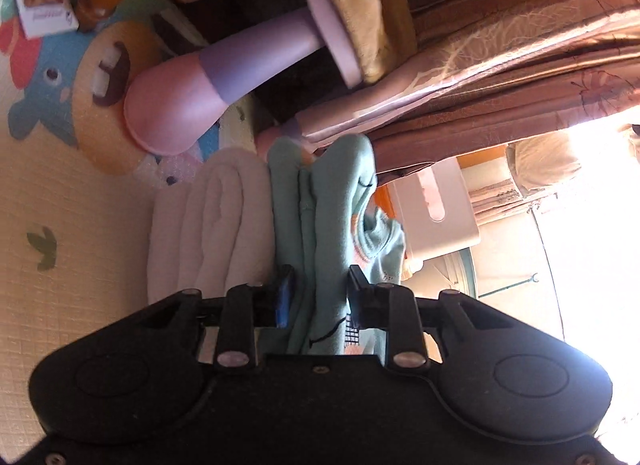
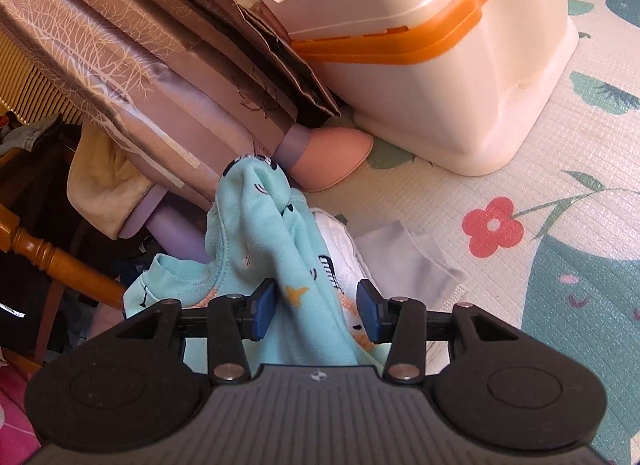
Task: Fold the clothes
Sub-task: 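Carry the sweatshirt with both tools toward the white stack by the potty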
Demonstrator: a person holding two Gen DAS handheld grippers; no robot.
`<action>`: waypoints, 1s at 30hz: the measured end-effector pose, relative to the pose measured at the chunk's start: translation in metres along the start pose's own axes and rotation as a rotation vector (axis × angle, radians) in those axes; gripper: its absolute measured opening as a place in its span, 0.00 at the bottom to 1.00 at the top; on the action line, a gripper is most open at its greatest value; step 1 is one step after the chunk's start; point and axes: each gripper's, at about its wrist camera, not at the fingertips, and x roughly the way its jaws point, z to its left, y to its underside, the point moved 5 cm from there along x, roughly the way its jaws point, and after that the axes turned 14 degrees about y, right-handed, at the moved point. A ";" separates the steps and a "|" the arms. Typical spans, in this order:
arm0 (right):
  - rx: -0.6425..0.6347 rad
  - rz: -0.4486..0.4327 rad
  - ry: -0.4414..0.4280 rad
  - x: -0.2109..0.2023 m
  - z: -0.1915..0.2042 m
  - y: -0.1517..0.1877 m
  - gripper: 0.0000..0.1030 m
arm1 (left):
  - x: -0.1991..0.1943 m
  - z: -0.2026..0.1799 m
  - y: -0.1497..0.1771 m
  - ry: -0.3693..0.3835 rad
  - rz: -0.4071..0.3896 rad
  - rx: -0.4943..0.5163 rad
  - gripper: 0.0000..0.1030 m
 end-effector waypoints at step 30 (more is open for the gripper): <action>-0.190 -0.121 0.054 -0.031 0.020 0.018 0.48 | 0.016 -0.064 0.004 -0.132 0.152 0.572 0.68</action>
